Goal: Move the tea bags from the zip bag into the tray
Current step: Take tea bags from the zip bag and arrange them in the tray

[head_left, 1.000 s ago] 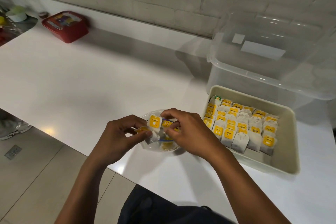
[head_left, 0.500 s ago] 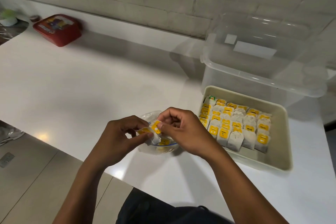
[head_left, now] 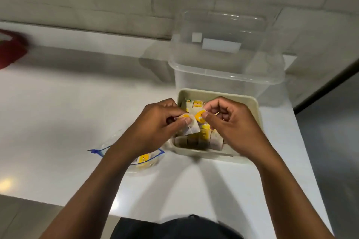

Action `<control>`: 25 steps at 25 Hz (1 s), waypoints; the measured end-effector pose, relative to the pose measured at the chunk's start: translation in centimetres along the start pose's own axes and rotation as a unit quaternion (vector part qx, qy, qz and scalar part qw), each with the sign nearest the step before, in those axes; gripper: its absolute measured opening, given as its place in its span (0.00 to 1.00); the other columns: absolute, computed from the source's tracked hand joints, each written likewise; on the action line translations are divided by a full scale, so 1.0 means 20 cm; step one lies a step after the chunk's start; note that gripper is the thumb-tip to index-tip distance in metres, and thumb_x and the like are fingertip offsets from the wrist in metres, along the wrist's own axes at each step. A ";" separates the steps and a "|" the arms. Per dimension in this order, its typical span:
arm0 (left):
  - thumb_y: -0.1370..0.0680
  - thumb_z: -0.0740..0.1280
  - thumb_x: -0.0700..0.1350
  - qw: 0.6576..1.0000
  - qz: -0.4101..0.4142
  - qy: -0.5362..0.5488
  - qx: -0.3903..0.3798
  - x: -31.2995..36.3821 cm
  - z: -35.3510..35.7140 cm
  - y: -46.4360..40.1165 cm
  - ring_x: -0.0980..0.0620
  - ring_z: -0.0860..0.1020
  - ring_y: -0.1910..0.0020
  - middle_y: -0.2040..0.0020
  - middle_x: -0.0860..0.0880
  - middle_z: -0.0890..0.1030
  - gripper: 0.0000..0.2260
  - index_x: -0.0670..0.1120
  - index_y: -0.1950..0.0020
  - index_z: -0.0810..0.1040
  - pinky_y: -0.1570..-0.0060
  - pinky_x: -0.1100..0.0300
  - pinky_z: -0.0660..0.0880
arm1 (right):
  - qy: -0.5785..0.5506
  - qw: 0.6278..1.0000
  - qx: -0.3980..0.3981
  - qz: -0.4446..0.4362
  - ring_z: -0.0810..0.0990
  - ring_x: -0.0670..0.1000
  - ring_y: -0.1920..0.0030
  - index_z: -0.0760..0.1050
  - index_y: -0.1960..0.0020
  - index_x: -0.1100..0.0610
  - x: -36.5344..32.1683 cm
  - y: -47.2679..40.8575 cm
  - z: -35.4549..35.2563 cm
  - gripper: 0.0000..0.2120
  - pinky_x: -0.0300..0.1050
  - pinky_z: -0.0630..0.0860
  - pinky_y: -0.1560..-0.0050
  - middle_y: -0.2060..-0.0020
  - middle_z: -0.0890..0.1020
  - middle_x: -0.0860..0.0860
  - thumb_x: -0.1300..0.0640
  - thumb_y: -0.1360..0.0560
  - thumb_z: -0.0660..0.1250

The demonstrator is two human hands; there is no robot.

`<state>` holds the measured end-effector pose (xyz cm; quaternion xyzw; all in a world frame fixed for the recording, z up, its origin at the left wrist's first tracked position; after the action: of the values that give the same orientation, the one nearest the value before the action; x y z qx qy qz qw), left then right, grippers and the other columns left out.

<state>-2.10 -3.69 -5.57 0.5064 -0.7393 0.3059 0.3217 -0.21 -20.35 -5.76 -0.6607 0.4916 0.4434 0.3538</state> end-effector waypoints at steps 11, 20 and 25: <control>0.25 0.74 0.48 0.981 -0.026 -0.055 -0.182 -0.06 0.60 -0.41 0.63 0.80 0.60 0.60 0.56 0.85 0.01 0.52 0.55 0.84 0.55 0.66 0.76 | 0.314 0.943 0.033 0.104 0.80 0.46 0.56 0.82 0.58 0.46 0.39 0.11 -0.38 0.03 0.44 0.77 0.54 0.63 0.83 0.42 0.54 0.27 0.73; 0.26 0.73 0.51 0.959 -0.027 -0.142 -0.245 -0.07 0.84 -0.47 0.55 0.80 0.52 0.53 0.54 0.85 0.07 0.52 0.51 0.86 0.51 0.60 0.76 | 0.466 0.874 0.102 0.095 0.70 0.55 0.46 0.85 0.57 0.50 0.43 0.15 -0.42 0.04 0.44 0.72 0.56 0.48 0.71 0.51 0.57 0.27 0.72; 0.26 0.72 0.49 0.951 -0.046 -0.160 -0.259 -0.11 0.89 -0.44 0.53 0.81 0.54 0.57 0.54 0.85 0.05 0.53 0.53 0.86 0.53 0.55 0.79 | 0.488 0.865 0.102 0.050 0.72 0.59 0.54 0.84 0.62 0.53 0.44 0.23 -0.37 0.04 0.50 0.77 0.59 0.54 0.74 0.54 0.61 0.32 0.76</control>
<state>3.95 -18.97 -16.91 0.4817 -0.8106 0.0035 0.3330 -1.86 -31.18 -11.53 -0.7273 0.6766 0.0291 0.1113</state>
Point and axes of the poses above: each hand's wrist, its own y-axis away from the middle knuckle, its own z-axis out of the palm, x = y × z, the point moved 9 cm from there along -y, towards the middle knuckle
